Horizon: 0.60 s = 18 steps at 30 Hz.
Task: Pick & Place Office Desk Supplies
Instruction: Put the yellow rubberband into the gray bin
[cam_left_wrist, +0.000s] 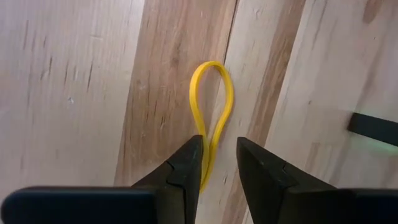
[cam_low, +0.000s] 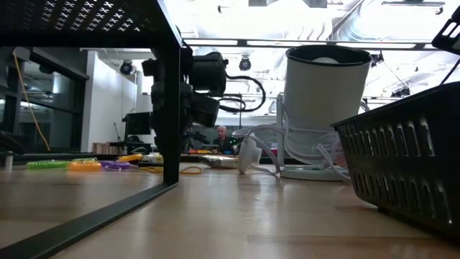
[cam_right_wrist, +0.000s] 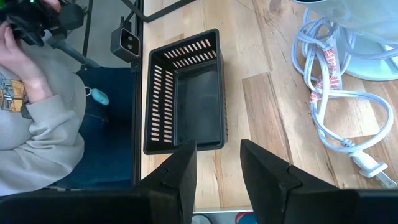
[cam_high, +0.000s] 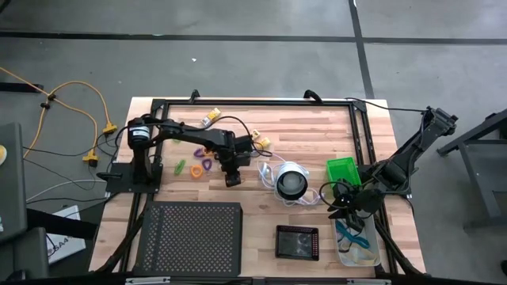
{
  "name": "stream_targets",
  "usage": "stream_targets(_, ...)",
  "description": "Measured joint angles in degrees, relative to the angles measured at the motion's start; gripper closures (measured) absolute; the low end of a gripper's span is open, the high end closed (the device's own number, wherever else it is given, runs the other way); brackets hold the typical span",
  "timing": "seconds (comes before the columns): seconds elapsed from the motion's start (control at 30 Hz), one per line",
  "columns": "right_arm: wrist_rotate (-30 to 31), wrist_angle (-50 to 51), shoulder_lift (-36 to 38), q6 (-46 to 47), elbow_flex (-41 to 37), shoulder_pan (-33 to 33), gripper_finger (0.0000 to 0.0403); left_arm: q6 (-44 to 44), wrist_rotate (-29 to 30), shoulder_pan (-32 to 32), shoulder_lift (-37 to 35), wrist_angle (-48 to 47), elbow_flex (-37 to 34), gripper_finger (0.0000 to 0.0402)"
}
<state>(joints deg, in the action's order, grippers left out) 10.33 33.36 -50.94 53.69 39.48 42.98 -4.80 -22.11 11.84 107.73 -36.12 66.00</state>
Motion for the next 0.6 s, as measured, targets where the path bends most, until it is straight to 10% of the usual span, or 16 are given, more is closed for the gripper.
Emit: stream_targets(0.6,0.0,0.0,0.0,0.0,0.0,0.02,0.0291,-1.2,14.65,-6.45,-0.75,-0.18,0.04,0.0315)
